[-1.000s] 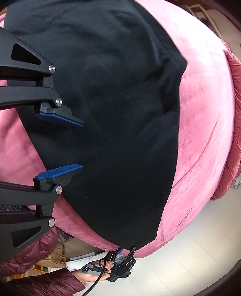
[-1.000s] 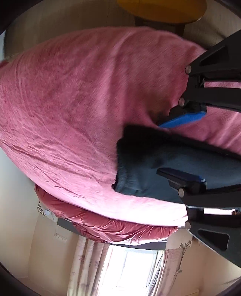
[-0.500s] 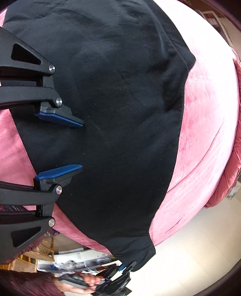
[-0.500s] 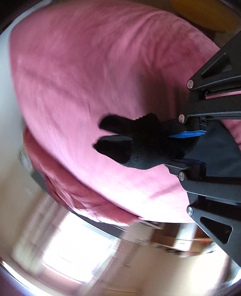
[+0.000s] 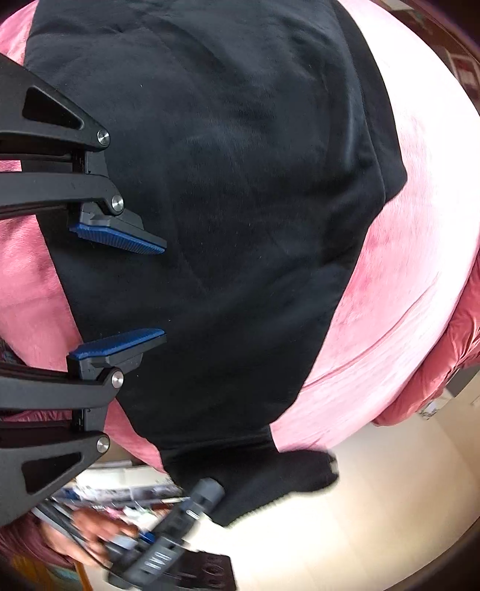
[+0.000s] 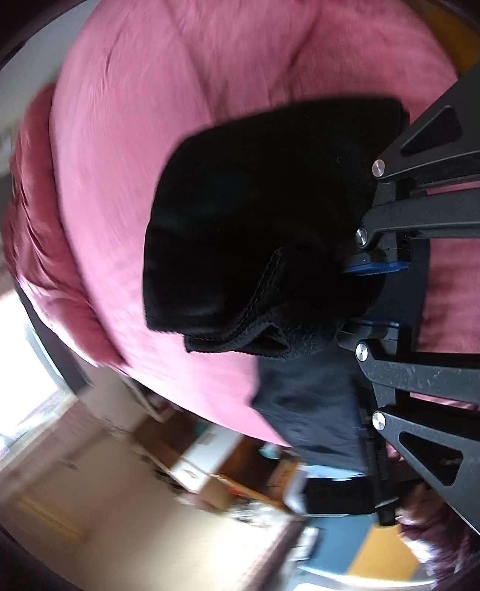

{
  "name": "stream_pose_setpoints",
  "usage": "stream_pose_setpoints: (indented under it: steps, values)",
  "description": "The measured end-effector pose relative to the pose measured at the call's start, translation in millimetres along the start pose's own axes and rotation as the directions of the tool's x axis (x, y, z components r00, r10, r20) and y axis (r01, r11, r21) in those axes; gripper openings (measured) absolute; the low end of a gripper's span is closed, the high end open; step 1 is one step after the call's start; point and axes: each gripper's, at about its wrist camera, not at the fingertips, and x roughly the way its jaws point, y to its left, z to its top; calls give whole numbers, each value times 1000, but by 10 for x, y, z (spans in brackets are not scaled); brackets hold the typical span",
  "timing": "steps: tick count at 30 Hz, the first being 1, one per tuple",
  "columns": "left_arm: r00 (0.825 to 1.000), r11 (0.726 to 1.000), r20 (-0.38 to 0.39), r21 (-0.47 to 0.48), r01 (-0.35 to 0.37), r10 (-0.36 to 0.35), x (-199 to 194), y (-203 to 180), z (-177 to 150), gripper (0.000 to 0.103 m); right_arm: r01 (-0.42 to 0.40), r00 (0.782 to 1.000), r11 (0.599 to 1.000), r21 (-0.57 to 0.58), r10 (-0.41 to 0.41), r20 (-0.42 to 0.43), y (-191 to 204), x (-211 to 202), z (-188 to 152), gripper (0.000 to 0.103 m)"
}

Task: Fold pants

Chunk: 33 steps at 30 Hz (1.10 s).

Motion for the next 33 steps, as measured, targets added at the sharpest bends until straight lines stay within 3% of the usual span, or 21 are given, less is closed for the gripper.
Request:
stream_pose_setpoints:
  steps: [5,11,15,17,19,22,26,30,32,33]
  values:
    - [997,995,26,-58,80,-78,-154,200,9,43,-50,993,995,-81,41,-113,419,512,-159,18]
    - [983,973,47,-140,182,-177,-270,507,61,52,-1,975,988,-155,-33,-219,583,960,-370,18]
    - [975,956,30,-190,222,-221,-285,624,156,59,13,971,979,-201,-60,-230,654,1056,-429,22]
    - [973,954,13,-193,230,-232,-275,624,198,68,-10,972,979,-201,-37,-230,687,1021,-442,30]
    - [968,951,-11,-194,243,-250,-255,607,244,68,-74,968,980,-184,27,-248,683,882,-498,43]
    - [968,953,-41,-193,235,-247,-227,545,309,68,-131,967,978,-163,90,-239,670,655,-490,47]
    - [971,960,-109,-208,188,-213,-88,546,330,68,-63,984,995,-79,48,-173,278,230,-523,47]
    - [972,969,-159,-204,139,-173,0,578,331,62,75,991,996,54,-68,-117,-253,-131,-627,47]
    - [972,974,-158,-177,143,-171,-67,491,340,33,153,983,981,116,-140,-119,-499,-239,-718,47]
    - [976,980,-152,-149,134,-157,-97,463,349,28,181,979,973,142,-164,-124,-586,-256,-764,49]
